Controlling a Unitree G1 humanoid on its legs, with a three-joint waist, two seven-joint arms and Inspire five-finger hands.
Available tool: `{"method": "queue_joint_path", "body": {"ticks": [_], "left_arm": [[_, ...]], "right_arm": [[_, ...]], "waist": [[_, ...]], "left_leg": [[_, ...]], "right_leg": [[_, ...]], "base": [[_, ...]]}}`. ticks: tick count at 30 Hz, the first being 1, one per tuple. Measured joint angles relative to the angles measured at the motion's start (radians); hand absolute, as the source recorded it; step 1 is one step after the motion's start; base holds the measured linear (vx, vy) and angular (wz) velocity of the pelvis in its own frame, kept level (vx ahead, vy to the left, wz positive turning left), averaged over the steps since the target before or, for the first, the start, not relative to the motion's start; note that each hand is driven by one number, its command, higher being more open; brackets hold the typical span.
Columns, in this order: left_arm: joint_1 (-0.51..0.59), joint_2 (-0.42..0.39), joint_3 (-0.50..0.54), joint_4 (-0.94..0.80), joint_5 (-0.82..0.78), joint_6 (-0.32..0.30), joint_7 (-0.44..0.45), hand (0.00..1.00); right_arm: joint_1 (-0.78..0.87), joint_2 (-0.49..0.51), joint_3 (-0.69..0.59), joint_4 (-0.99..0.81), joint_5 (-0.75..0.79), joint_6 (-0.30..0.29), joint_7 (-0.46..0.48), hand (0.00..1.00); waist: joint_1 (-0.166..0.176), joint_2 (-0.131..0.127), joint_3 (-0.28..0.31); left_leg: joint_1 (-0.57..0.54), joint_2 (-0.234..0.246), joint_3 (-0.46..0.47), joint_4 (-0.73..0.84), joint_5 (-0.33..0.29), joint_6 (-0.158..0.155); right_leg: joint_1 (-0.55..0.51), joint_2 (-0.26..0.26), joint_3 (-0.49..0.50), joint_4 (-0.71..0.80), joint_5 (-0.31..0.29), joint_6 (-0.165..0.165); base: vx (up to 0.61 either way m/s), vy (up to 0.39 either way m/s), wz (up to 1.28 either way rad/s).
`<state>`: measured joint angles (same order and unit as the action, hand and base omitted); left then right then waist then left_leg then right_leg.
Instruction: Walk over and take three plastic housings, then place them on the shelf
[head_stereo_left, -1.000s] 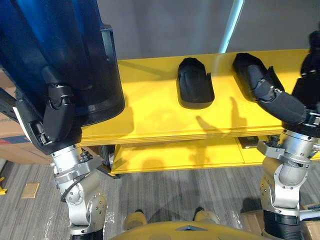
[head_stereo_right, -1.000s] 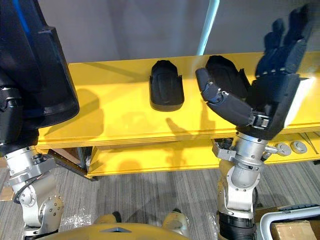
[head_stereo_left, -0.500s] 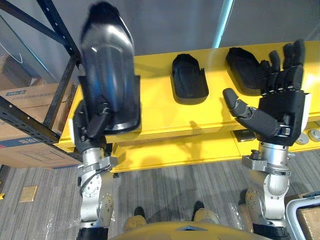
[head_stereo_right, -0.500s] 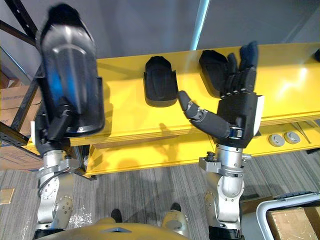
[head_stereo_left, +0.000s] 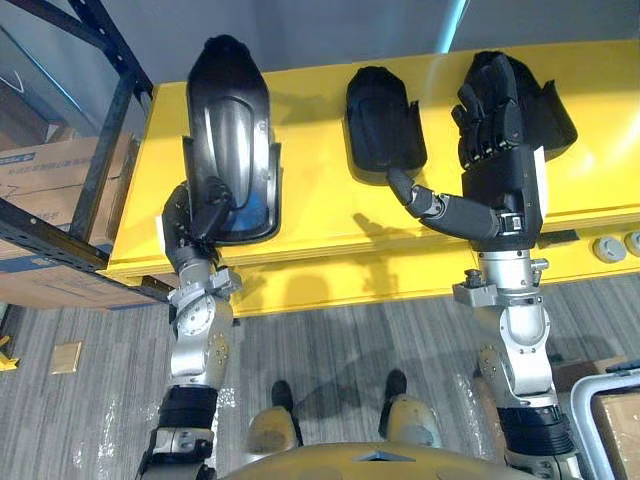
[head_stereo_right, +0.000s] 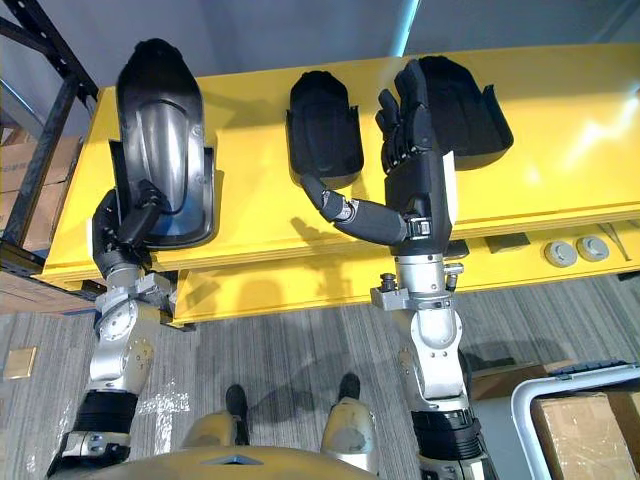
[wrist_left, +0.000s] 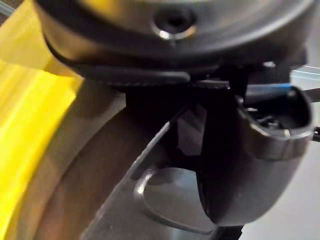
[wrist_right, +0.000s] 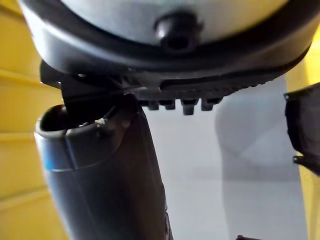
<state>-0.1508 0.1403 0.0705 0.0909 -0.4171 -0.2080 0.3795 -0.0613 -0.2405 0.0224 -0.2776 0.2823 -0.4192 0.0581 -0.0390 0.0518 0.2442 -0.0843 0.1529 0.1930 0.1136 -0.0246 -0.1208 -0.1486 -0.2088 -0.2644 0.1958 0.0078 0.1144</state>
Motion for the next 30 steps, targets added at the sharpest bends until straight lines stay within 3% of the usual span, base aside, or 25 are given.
{"method": "queue_joint_path", "body": {"ticks": [8,9,14,24,27,30], "left_arm": [[-0.144,0.042,0.061,0.077,-0.005,0.007,0.057,0.00],[-0.165,0.053,0.065,0.089,-0.005,0.014,0.064,1.00],[-0.211,0.074,0.090,0.146,-0.017,0.024,0.058,1.00],[-0.194,0.105,0.097,0.181,-0.054,0.090,-0.048,1.00],[-0.185,0.105,0.095,0.204,-0.063,0.104,-0.064,1.00],[-0.158,0.104,0.086,0.231,-0.094,0.105,-0.069,1.00]], "right_arm": [[-0.096,-0.001,0.025,0.000,0.000,0.023,-0.001,1.00],[-0.100,-0.002,0.031,0.000,0.000,0.036,-0.001,1.00],[-0.104,-0.007,0.039,0.000,0.000,0.064,-0.005,1.00],[-0.058,-0.009,0.039,-0.001,0.001,0.064,0.005,1.00],[-0.032,-0.008,0.040,-0.003,0.002,0.064,0.008,1.00],[-0.003,-0.001,0.047,-0.003,0.010,0.063,0.018,1.00]], "waist": [[-0.008,0.004,0.066],[-0.009,0.004,0.072],[-0.015,0.006,0.086],[-0.017,0.007,0.085],[-0.017,0.008,0.072],[-0.019,0.007,0.013]], "left_leg": [[-0.039,0.007,0.000,0.043,-0.006,0.000],[-0.047,0.008,0.000,0.049,-0.006,0.000],[-0.047,0.009,-0.001,0.058,-0.006,0.000],[0.025,0.009,0.005,0.037,-0.008,-0.002],[0.057,0.010,0.013,0.018,-0.009,-0.002],[0.072,0.008,0.021,-0.003,-0.005,-0.003]], "right_leg": [[-0.053,-0.003,0.014,0.057,-0.013,-0.016],[-0.061,-0.003,0.016,0.066,-0.015,-0.018],[-0.063,-0.005,0.018,0.083,-0.021,-0.019],[-0.007,-0.006,0.019,0.084,-0.034,-0.013],[0.024,-0.001,0.019,0.056,-0.029,-0.005],[0.042,0.004,0.020,0.023,-0.018,0.006]], "base": [[-0.04,-0.011,-0.02],[-0.04,-0.012,-0.02],[-0.03,-0.005,-0.01],[0.00,0.003,-0.01],[0.00,0.016,-0.06],[0.06,0.022,-0.04]]}}
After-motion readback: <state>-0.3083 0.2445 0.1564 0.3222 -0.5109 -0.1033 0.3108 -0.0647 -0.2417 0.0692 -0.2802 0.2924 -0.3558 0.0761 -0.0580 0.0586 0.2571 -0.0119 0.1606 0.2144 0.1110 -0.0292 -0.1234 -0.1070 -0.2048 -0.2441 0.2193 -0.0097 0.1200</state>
